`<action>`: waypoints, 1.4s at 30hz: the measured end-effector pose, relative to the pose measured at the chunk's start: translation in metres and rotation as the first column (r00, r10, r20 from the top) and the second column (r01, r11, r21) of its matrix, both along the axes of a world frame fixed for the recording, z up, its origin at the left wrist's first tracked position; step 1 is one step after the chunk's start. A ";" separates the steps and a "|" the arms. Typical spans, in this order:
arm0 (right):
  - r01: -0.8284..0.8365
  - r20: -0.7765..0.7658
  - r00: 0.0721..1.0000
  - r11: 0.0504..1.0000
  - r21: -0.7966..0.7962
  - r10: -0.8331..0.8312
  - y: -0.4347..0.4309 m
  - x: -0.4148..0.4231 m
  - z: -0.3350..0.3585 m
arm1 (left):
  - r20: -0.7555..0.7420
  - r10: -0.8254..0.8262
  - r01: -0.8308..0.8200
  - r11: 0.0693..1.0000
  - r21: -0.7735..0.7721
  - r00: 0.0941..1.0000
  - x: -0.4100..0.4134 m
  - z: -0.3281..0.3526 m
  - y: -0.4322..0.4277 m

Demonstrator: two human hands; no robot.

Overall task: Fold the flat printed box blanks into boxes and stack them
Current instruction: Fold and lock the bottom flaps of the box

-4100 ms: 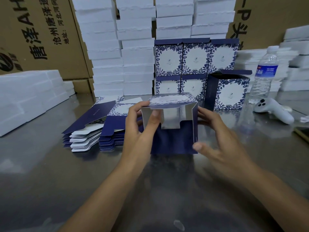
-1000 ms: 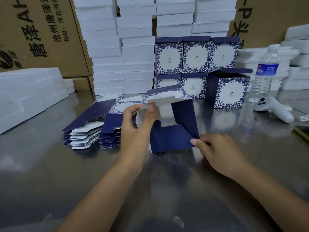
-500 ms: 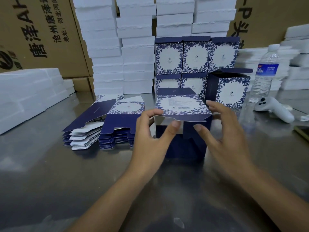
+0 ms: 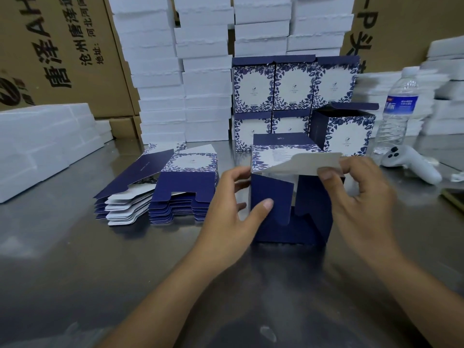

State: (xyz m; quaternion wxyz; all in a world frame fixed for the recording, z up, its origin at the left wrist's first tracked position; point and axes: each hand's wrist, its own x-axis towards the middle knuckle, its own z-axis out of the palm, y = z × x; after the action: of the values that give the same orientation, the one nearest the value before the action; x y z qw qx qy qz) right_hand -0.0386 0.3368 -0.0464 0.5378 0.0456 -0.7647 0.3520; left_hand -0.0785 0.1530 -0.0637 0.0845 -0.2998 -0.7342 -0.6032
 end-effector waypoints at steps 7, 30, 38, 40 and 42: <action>-0.132 -0.014 0.991 0.989 0.059 0.133 -0.005 0.003 0.002 | -0.125 0.311 -0.320 0.945 -0.065 0.942 -0.008 -0.001 -0.004; -0.205 0.028 0.978 0.979 0.009 0.205 -0.008 0.002 0.000 | -0.382 0.351 -0.436 0.885 -0.165 0.855 -0.003 0.011 -0.010; -0.215 0.046 0.976 0.977 -0.007 0.215 -0.007 0.001 0.000 | -0.419 0.320 -0.481 0.795 -0.369 0.850 -0.006 0.006 -0.011; -0.211 0.048 0.976 0.977 -0.007 0.212 -0.006 0.001 -0.001 | -0.423 0.323 -0.485 0.796 -0.362 0.847 -0.005 0.006 -0.011; -0.215 0.049 0.975 0.977 -0.005 0.215 -0.006 0.001 -0.001 | -0.401 0.319 -0.469 0.806 -0.362 0.859 -0.006 0.006 -0.011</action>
State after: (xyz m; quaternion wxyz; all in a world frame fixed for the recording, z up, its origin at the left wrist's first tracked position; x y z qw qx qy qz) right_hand -0.0375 0.3308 -0.0472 0.4775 0.1194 -0.7683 0.4092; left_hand -0.0841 0.1417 -0.0574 0.2564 -0.2436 -0.8754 -0.3295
